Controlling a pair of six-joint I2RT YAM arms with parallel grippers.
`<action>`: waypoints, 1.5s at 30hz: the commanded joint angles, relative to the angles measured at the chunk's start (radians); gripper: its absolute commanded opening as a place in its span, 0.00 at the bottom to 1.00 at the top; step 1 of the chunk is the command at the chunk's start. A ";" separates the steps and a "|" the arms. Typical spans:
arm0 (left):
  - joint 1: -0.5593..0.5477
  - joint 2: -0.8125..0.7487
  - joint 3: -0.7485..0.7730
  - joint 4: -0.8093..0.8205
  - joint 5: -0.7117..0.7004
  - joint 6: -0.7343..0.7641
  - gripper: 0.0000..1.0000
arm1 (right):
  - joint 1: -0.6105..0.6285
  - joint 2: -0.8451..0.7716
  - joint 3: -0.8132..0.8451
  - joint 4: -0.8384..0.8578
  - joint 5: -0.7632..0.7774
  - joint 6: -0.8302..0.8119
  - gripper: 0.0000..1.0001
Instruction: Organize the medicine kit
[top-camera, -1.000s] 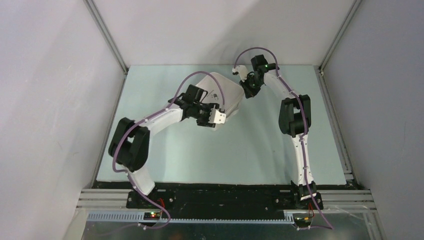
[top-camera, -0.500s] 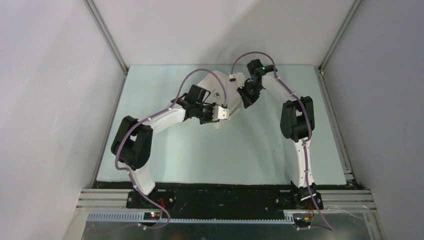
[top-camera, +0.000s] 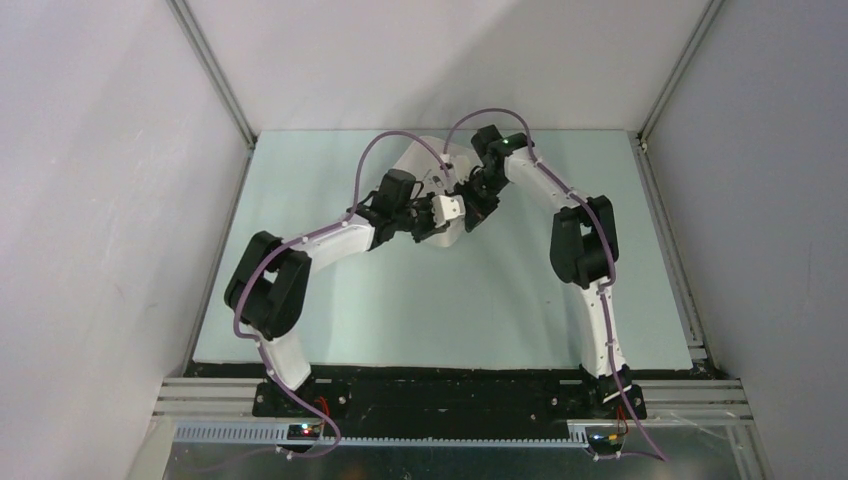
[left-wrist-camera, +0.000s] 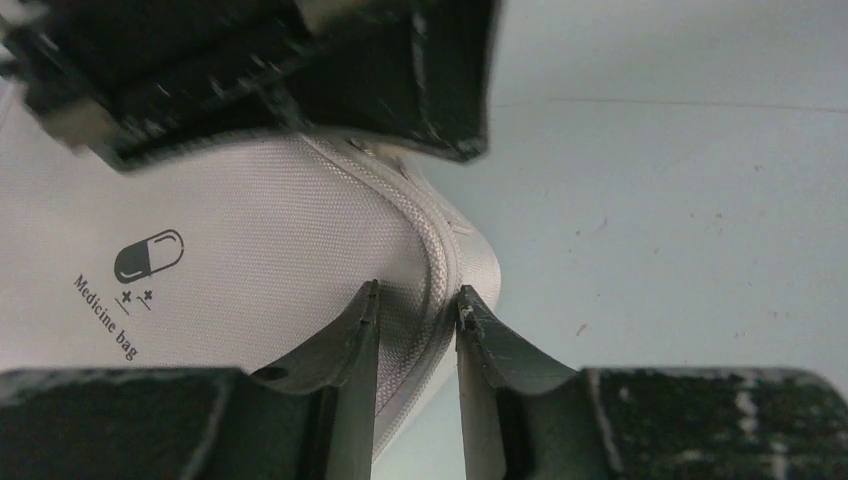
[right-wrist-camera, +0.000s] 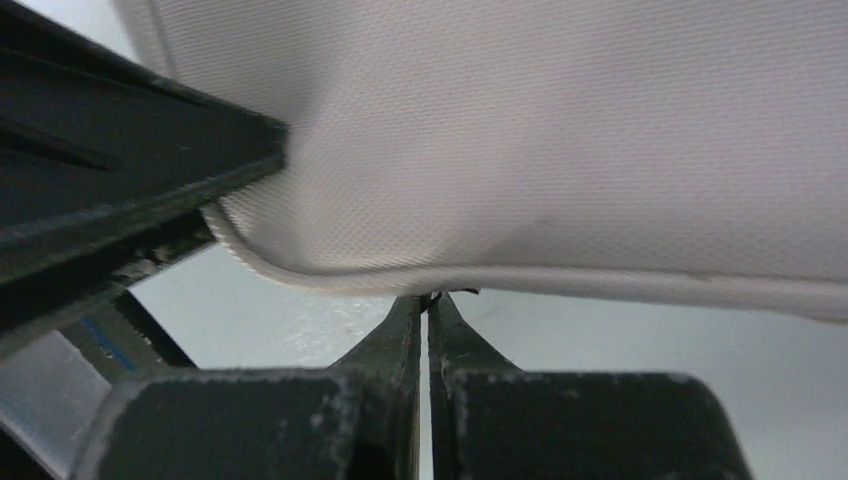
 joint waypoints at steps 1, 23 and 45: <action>0.002 -0.018 0.004 0.209 -0.050 -0.142 0.31 | 0.084 -0.052 0.017 -0.038 -0.180 0.045 0.00; 0.281 -0.183 0.071 -0.037 -0.026 -0.554 0.85 | 0.003 -0.003 0.079 -0.020 -0.138 -0.031 0.00; 0.455 0.153 0.150 0.162 0.216 -1.324 0.62 | -0.037 0.036 0.100 0.077 -0.099 0.014 0.00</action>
